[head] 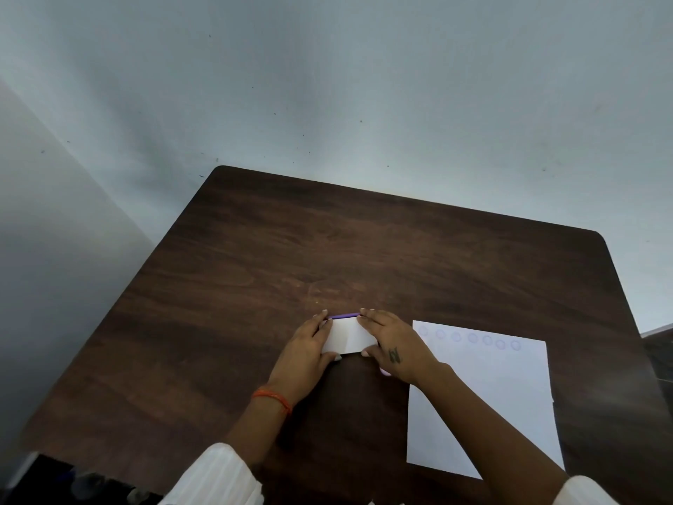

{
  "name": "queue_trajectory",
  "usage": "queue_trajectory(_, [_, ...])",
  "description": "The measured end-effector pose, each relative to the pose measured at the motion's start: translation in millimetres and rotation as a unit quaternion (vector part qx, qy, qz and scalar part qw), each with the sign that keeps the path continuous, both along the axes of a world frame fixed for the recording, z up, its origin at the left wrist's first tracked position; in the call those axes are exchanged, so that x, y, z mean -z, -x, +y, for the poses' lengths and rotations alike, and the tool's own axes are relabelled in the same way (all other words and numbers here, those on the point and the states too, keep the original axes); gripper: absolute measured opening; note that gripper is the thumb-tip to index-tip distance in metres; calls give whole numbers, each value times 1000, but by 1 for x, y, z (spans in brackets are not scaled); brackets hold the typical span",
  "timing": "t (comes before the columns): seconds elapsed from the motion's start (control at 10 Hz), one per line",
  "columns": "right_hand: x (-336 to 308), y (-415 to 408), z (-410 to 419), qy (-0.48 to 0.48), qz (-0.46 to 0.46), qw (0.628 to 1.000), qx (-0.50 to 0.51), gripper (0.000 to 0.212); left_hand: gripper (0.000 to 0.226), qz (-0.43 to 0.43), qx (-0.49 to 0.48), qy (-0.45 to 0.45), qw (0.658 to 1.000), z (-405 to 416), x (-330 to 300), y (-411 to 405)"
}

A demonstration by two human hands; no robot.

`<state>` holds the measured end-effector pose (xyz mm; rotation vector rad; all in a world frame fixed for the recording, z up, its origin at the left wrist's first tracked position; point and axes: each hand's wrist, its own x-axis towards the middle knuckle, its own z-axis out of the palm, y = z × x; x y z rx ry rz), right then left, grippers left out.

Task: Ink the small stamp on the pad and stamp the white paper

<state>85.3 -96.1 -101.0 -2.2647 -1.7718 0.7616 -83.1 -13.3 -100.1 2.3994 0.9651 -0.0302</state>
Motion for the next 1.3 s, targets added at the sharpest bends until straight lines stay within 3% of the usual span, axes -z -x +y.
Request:
queue_trajectory(1.0, [-25,2,9,12,1,1000,0,70,68,-64,-52,19,996,-4,5,-7])
queue_trajectory(1.3, [-45,-5,8,-158,-71,984,34,67,61,-72,-19,-163,984,7,-25,-31])
